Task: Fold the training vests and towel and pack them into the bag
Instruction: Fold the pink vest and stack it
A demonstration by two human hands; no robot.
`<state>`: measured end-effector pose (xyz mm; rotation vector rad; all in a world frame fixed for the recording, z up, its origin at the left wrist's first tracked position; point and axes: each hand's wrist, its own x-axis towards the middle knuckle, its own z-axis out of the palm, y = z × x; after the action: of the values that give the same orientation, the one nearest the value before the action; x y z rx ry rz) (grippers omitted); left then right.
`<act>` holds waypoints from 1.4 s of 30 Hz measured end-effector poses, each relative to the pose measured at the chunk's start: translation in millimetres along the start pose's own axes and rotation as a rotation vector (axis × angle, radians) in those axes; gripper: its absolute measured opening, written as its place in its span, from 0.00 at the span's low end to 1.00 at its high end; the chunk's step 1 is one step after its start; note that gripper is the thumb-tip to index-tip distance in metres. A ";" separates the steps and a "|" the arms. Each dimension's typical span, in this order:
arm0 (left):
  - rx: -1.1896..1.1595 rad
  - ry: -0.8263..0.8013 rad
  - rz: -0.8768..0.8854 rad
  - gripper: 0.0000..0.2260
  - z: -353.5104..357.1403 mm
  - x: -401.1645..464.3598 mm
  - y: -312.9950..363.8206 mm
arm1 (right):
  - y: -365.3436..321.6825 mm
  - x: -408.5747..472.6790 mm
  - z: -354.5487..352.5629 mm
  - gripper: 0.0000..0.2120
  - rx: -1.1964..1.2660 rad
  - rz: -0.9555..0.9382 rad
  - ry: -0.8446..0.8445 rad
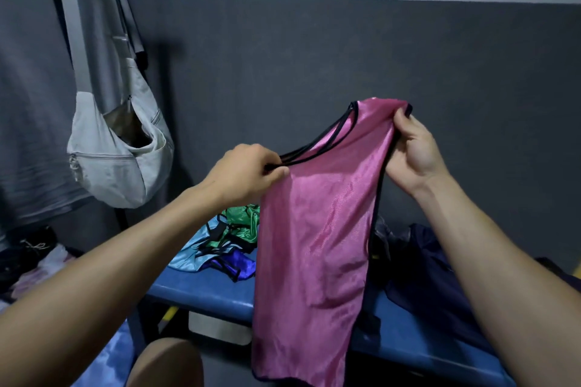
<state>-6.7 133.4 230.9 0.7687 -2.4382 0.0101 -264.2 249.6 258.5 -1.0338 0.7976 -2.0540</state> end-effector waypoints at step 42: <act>-0.169 0.331 0.053 0.10 -63.0 85.8 -24.2 | 111.6 -78.1 -83.5 0.13 -0.853 0.512 -0.476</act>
<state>-18.3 79.2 324.9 0.5763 -2.1135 -0.0450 -266.2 265.5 99.5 -1.4809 1.5236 -0.9513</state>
